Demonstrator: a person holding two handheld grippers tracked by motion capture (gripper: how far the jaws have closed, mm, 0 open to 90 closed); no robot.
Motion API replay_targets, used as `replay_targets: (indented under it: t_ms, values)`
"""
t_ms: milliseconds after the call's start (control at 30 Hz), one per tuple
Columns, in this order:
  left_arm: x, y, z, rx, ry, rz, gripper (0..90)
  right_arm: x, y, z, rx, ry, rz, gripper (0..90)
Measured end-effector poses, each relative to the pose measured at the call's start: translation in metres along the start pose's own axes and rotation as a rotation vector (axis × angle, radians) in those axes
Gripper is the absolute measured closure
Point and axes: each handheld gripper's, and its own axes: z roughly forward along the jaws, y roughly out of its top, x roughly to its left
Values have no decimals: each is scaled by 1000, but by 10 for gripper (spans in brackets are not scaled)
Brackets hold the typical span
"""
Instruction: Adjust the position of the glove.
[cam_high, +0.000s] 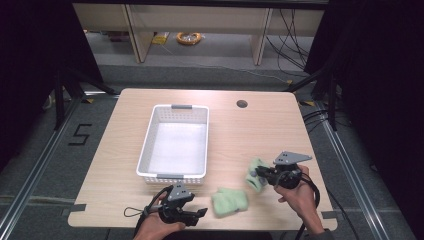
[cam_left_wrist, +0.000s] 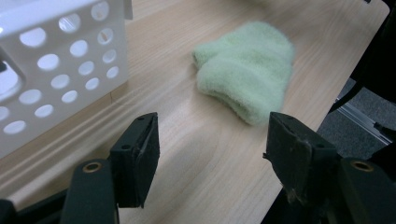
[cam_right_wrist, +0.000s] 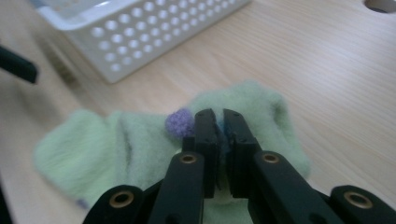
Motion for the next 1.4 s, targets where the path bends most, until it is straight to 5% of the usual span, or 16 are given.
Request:
replay_targets:
  t_ms: [33,100,333,633,900,933,1000,1033,1167,1300,1400]
  values:
    - [0,0,0,0,0,0,346,0,0,0,0,0,0,857]
    - [0,1,-1,-16,1,-9,345,12,2,-2,-15,51,-74,857]
    - [0,9,-3,-47,-5,-17,345,38,8,0,-11,118,-150,857]
    - [2,8,-1,-31,1,-10,346,69,1,33,69,221,-287,853]
    - [0,12,4,-37,-2,-13,353,73,-9,42,114,249,-308,807]
    - [0,14,4,-28,2,18,353,73,-9,42,114,249,-308,807]
    - [-3,18,7,-37,-9,8,362,74,-11,40,105,233,-289,741]
    - [-2,22,7,-28,-11,47,362,75,-12,39,102,219,-270,705]
    - [-8,32,14,-49,-20,28,382,78,-17,24,87,168,-177,587]
    - [-12,43,23,-20,-23,98,401,86,-37,8,122,101,-83,521]
    - [-15,51,31,-8,-31,143,406,90,-44,6,129,102,-62,494]
